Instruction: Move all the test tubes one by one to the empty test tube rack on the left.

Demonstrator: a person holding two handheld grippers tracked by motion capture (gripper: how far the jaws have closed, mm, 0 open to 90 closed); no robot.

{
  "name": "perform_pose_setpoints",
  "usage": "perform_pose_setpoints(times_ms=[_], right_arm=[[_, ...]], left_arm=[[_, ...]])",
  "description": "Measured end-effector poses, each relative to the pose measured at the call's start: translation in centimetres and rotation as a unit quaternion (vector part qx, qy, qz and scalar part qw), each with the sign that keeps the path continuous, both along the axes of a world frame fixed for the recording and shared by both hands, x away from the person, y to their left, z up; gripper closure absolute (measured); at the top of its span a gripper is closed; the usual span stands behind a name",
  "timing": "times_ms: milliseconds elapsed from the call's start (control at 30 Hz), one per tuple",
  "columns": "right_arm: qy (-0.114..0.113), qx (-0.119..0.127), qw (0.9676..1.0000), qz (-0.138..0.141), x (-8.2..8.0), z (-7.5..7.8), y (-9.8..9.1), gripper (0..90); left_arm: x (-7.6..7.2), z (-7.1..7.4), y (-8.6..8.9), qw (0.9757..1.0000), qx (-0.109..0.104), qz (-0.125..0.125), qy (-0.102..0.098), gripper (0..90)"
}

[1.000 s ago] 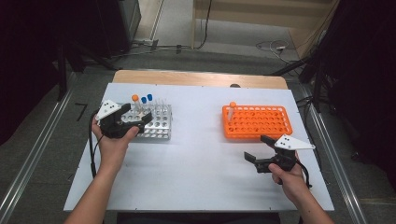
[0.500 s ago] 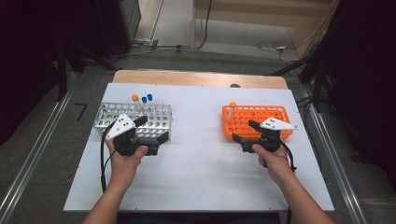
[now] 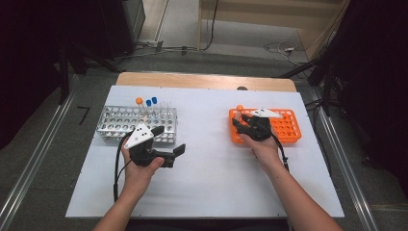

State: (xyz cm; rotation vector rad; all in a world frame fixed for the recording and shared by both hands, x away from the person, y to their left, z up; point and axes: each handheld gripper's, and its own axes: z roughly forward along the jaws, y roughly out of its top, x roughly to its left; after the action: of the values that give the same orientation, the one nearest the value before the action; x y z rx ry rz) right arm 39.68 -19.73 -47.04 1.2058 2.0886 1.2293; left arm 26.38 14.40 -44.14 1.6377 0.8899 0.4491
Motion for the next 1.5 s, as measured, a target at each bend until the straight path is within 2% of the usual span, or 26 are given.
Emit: perform_pose_setpoints(times_ms=[100, 133, 233, 367, 533, 600, 800, 967, 1067, 1267, 1400, 1467, 1500], right_arm=[[0.005, -0.014, 0.9997, -0.019, 0.4, -0.5, 0.4, 59.9], [0.0, -0.013, 0.9997, -0.022, 0.4, -0.6, 0.5, 62.3], [-0.005, -0.013, 0.9997, -0.019, 0.4, -0.7, 0.7, 71.4], [-0.017, -0.015, 0.9997, -0.009, 0.2, -0.6, 0.7, 72.0], [-0.034, 0.005, 0.9994, -0.007, -0.3, 0.7, 0.1, 72.2], [-0.041, 0.01, 0.9991, 0.002, -0.8, 1.3, -0.2, 72.2], [-0.05, 0.02, 0.9966, 0.062, -3.4, 2.6, 0.2, 72.2], [-0.054, 0.019, 0.9897, 0.131, -6.2, 2.9, 1.8, 72.1], [-0.05, 0.013, 0.984, 0.171, -7.9, 2.8, 3.2, 72.2], [-0.032, 0.004, 0.9743, 0.223, -10.1, 2.4, 5.6, 72.1], [-0.03, -0.003, 0.9678, 0.25, -11.2, 2.3, 6.8, 72.1], [-0.03, -0.004, 0.966, 0.257, -11.5, 2.3, 7.0, 72.1], [-0.028, -0.003, 0.9655, 0.259, -11.6, 2.2, 7.1, 72.1]], left_arm=[[0.0, -0.1, -0.2, 1.0, 0.001, -0.001, 0.002, 0.0], [0.0, -0.2, -0.2, 1.0, 0.003, -0.003, 0.002, 0.0], [0.0, -0.2, -0.4, 1.0, 0.002, -0.004, 0.003, 0.0], [0.0, -0.1, -0.6, 1.0, 0.003, -0.009, 0.002, 0.0], [0.1, -0.1, -0.7, 0.9999, 0.0, -0.012, 0.002, 0.0], [0.1, 0.0, -0.8, 0.9999, -0.001, -0.015, 0.002, 0.0], [0.0, 0.4, -1.6, 0.9993, -0.007, -0.036, -0.001, 0.7], [-0.1, 0.6, -2.6, 0.9986, -0.01, -0.053, -0.003, 9.0], [-0.2, 0.9, -3.3, 0.9979, -0.006, -0.065, -0.003, 18.1], [-0.4, 1.0, -4.9, 0.9936, 0.009, -0.112, -0.009, 40.3], [-0.4, 0.9, -5.7, 0.9911, 0.018, -0.131, -0.011, 52.4], [-0.4, 0.8, -6.0, 0.9897, 0.024, -0.141, -0.011, 57.5], [-0.5, 0.7, -6.1, 0.9898, 0.03, -0.139, -0.012, 61.4]])
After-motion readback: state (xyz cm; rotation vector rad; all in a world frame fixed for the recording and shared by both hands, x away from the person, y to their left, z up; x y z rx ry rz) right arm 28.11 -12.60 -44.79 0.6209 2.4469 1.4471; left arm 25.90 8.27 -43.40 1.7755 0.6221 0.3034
